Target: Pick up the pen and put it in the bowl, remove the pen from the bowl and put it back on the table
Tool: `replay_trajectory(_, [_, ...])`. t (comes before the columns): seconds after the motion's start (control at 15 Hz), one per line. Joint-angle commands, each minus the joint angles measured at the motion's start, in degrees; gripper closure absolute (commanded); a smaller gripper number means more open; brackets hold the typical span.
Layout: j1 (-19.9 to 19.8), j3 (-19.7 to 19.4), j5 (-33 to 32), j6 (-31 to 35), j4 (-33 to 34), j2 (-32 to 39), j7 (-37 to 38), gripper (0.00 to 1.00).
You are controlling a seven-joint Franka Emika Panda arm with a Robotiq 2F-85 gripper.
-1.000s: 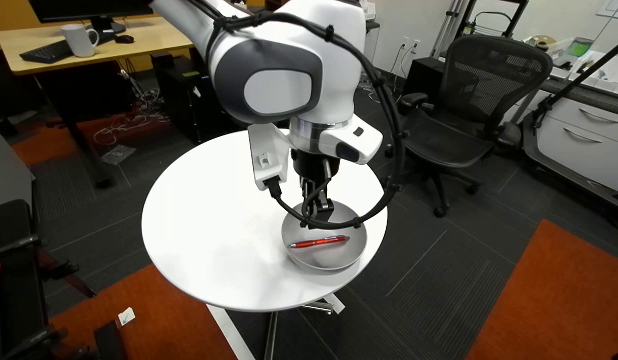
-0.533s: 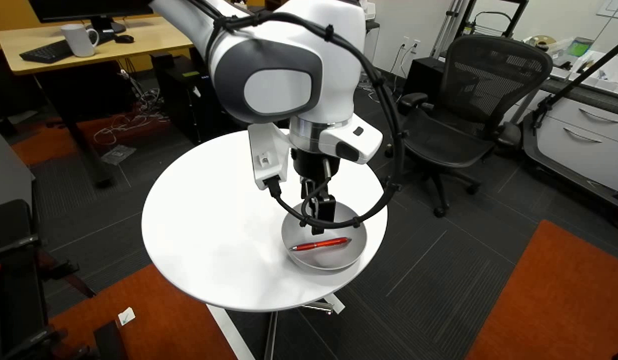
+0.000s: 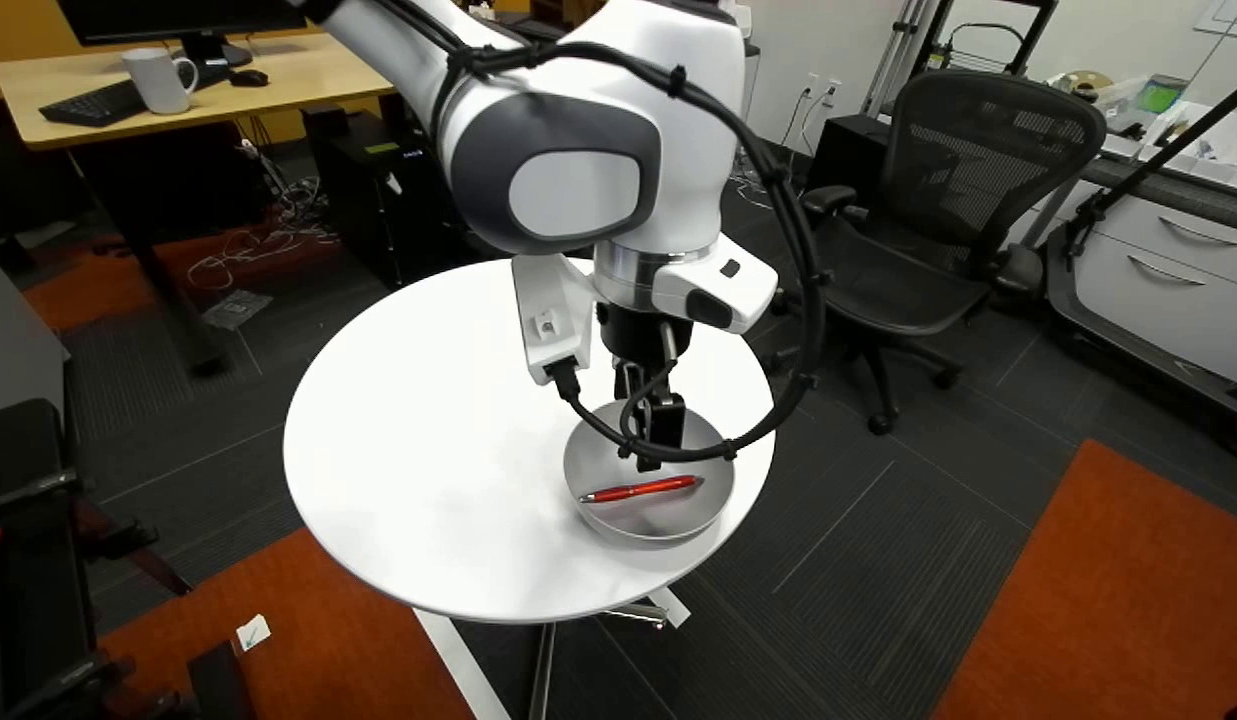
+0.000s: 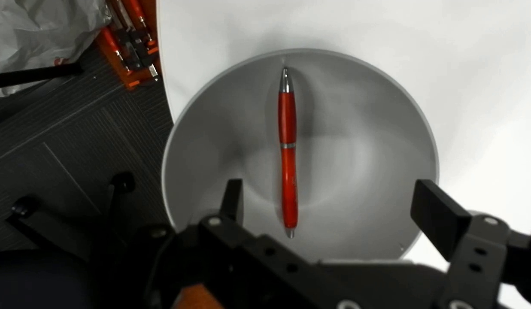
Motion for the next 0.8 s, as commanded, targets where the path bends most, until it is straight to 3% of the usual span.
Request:
replay_trajectory(0.0, [-0.8, 0.1, 1.3, 0.3, 3.8, 3.3, -0.3, 0.0])
replay_trajectory(0.73, [-2.9, 0.6, 2.1, -2.1, 13.7, 12.7, -0.6, 0.0])
